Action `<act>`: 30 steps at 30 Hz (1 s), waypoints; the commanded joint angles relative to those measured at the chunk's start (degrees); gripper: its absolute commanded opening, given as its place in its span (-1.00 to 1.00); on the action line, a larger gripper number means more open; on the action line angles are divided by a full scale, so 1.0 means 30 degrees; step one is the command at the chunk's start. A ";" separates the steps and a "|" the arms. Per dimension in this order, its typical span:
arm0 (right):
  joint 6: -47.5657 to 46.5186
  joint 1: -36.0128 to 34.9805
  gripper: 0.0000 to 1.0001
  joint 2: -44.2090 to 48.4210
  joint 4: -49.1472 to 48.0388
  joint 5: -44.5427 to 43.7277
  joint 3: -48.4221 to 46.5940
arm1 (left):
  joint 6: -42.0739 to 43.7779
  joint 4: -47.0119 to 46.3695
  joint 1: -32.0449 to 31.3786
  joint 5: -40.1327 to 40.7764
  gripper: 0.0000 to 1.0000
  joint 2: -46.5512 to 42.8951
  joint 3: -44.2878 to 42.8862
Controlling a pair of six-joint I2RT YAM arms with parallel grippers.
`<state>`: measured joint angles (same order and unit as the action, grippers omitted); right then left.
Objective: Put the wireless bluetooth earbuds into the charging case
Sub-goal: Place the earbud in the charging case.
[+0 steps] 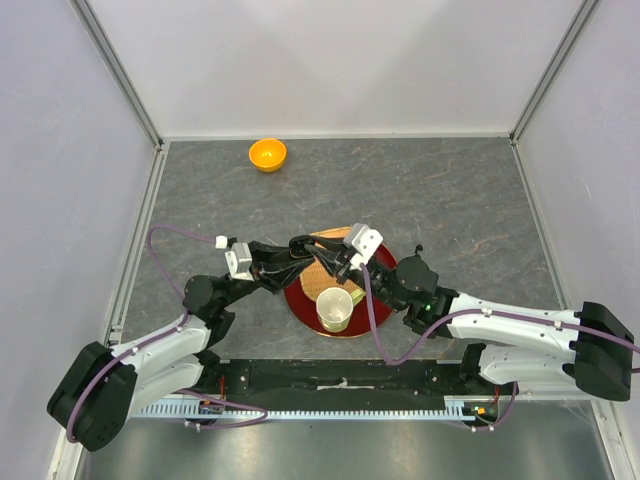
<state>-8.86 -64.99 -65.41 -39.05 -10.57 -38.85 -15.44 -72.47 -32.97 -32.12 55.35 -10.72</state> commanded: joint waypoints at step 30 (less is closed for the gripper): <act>0.1519 0.0101 -1.00 -0.0756 0.0711 0.0123 -0.1142 | 0.2979 -0.5492 -0.0406 0.1068 -0.95 -0.1927 0.2314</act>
<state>-4.08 -65.25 -66.76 -34.72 -9.76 -40.21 -10.04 -72.69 -33.65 -30.26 50.78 -4.58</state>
